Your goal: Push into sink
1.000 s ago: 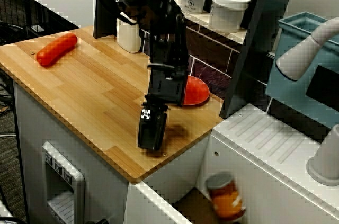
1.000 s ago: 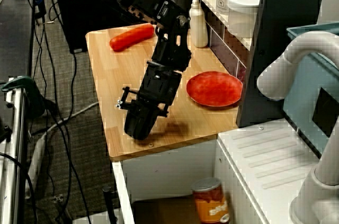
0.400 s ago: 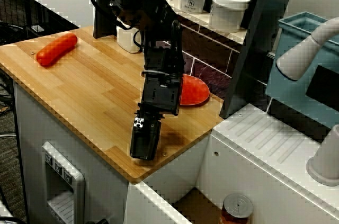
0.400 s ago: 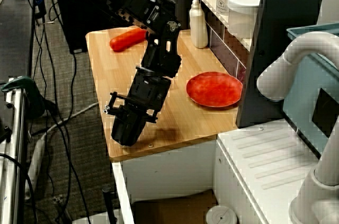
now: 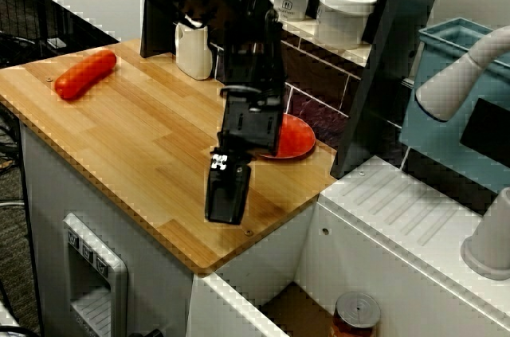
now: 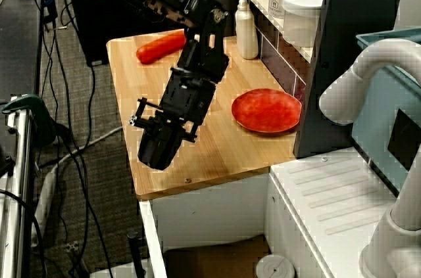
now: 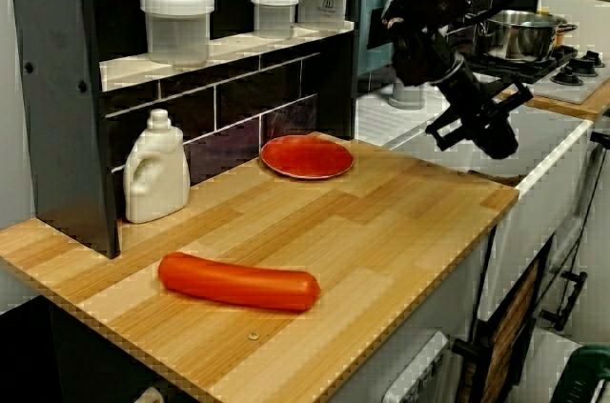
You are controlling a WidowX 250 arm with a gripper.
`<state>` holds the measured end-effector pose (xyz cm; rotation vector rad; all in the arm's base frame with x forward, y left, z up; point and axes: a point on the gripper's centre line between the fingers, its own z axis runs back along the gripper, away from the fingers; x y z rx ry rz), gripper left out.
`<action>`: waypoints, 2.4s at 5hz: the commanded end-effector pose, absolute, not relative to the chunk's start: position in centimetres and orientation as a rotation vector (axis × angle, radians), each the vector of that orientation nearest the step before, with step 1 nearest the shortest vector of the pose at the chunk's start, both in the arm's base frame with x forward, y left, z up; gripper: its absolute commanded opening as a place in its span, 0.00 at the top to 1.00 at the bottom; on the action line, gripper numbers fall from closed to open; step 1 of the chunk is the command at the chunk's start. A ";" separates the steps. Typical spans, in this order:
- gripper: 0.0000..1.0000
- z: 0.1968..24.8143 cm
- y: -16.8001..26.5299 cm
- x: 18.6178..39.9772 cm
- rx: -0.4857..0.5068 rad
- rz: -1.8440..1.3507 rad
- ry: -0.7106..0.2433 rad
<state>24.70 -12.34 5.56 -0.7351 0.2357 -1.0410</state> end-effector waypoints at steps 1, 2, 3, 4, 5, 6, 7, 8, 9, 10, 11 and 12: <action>1.00 10.4 -15.0 26.4 -0.500 -0.870 0.019; 1.00 10.6 -15.8 25.9 -0.402 -0.749 -0.113; 1.00 9.6 -16.6 25.2 -0.325 -0.729 -0.161; 1.00 9.1 -16.5 24.4 -0.291 -0.737 -0.191; 1.00 9.1 -16.4 23.3 -0.275 -0.735 -0.227; 1.00 8.1 -17.1 22.3 -0.203 -0.628 -0.312; 1.00 7.3 -17.6 22.1 -0.174 -0.536 -0.344; 0.49 7.0 -17.5 22.5 -0.185 -0.484 -0.333; 0.00 6.9 -16.9 23.4 -0.205 -0.409 -0.304; 0.00 7.2 -15.9 24.1 -0.191 -0.302 -0.310; 0.00 7.2 -15.9 24.1 -0.191 -0.302 -0.310; 0.00 7.2 -15.9 24.1 -0.191 -0.302 -0.310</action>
